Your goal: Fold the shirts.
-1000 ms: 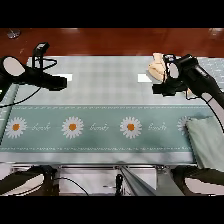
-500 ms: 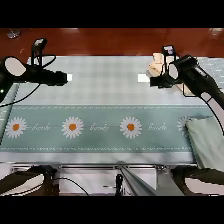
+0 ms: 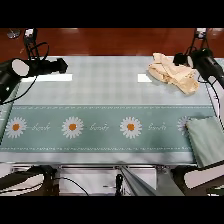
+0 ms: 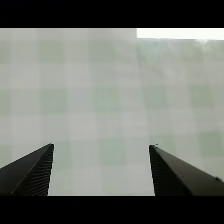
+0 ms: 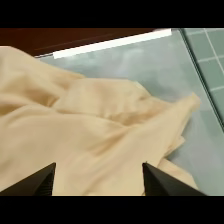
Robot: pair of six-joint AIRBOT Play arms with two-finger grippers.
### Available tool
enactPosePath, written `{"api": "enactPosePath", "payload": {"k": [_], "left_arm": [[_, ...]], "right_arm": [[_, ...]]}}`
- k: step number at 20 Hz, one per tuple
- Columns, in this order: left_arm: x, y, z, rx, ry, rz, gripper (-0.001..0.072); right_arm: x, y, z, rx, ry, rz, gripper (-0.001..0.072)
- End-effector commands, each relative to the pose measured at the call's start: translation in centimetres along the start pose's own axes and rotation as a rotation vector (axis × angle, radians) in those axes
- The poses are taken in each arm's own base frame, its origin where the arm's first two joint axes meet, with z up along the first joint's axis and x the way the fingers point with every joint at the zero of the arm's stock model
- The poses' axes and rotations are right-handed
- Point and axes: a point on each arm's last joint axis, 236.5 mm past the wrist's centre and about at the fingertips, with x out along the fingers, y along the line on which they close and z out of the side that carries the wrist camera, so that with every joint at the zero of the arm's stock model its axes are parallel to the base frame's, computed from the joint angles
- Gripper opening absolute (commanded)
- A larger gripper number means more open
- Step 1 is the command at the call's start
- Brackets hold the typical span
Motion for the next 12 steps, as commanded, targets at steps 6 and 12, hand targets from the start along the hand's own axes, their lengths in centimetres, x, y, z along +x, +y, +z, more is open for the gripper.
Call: {"api": "enactPosePath", "payload": {"k": [6,12], "left_arm": [[1.8,0.3,-5.2,-0.087,0.196,-0.007,0.0705],[-3.3,3.1,-10.0,-0.281,0.51,0.029,0.0704]], "right_arm": [[6.8,-1.9,-8.9,0.223,0.334,0.078,0.0608],[2.4,3.2,-6.8,0.184,0.404,0.325,0.002]]}}
